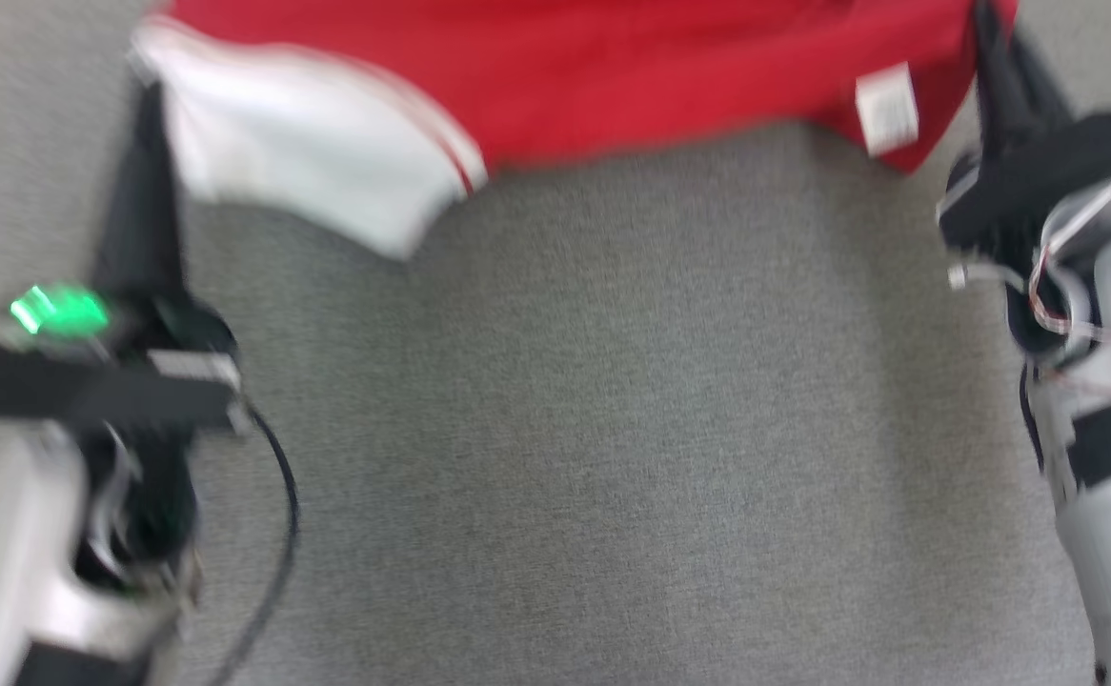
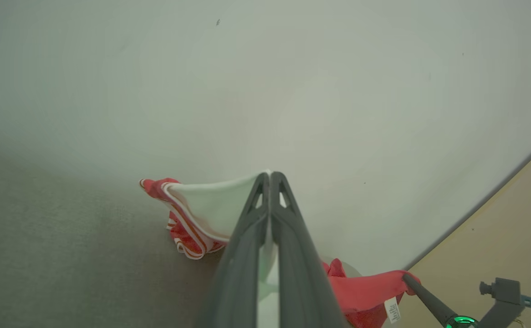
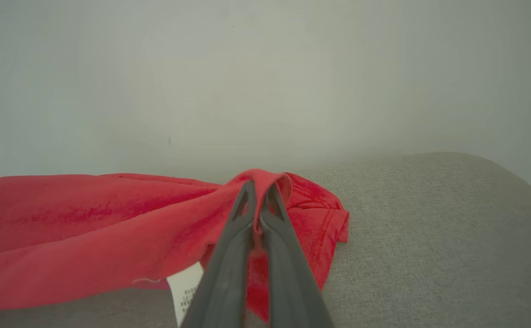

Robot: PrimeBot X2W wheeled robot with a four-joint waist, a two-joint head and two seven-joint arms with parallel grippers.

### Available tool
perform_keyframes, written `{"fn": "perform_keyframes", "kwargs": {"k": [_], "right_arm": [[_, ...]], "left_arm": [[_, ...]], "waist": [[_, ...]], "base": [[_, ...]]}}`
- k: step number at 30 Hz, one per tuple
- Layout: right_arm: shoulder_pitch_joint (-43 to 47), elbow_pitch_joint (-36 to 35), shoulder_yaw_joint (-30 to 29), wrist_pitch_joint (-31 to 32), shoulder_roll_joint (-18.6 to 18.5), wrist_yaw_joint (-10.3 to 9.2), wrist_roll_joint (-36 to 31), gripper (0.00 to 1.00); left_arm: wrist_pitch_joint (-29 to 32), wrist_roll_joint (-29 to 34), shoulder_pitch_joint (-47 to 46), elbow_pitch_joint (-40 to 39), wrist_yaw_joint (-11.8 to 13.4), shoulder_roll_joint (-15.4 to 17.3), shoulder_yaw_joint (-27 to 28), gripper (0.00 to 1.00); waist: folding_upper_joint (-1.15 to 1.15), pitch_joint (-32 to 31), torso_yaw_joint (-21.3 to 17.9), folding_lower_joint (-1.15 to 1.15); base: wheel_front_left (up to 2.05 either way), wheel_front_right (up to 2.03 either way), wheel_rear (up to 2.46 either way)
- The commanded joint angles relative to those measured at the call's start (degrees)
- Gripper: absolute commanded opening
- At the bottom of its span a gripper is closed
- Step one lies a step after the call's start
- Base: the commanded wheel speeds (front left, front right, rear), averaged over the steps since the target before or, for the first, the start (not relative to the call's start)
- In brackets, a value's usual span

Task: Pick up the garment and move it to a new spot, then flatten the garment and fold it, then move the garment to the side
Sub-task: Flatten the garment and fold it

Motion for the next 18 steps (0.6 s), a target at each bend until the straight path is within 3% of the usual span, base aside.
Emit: {"fn": "perform_keyframes", "kwargs": {"k": [1, 9, 18], "right_arm": [[2.64, -0.74, 0.07, 2.26, -0.87, -0.13, 0.71, 0.00], [15.36, -5.33, -3.25, 12.98, -2.71, -0.13, -1.51, 0.00], [29.67, -14.46, -13.53, 20.71, 0.91, -0.13, -6.19, 0.00]], "left_arm": [[0.65, -1.53, 3.46, -0.80, 0.06, -0.50, -0.56, 0.00], [3.53, -7.72, 18.12, -2.55, 0.06, -1.89, -3.40, 0.00], [5.79, -11.22, 28.18, -2.02, -0.27, -1.71, -6.76, 0.00]], "waist": [[0.01, -6.29, 2.67, 0.02], [0.01, -14.14, 4.39, 0.02], [0.01, -21.00, 6.06, 0.02]], "base": [[0.00, 0.00, 0.00], [0.00, 0.00, 0.00], [0.00, 0.00, 0.00]]}}
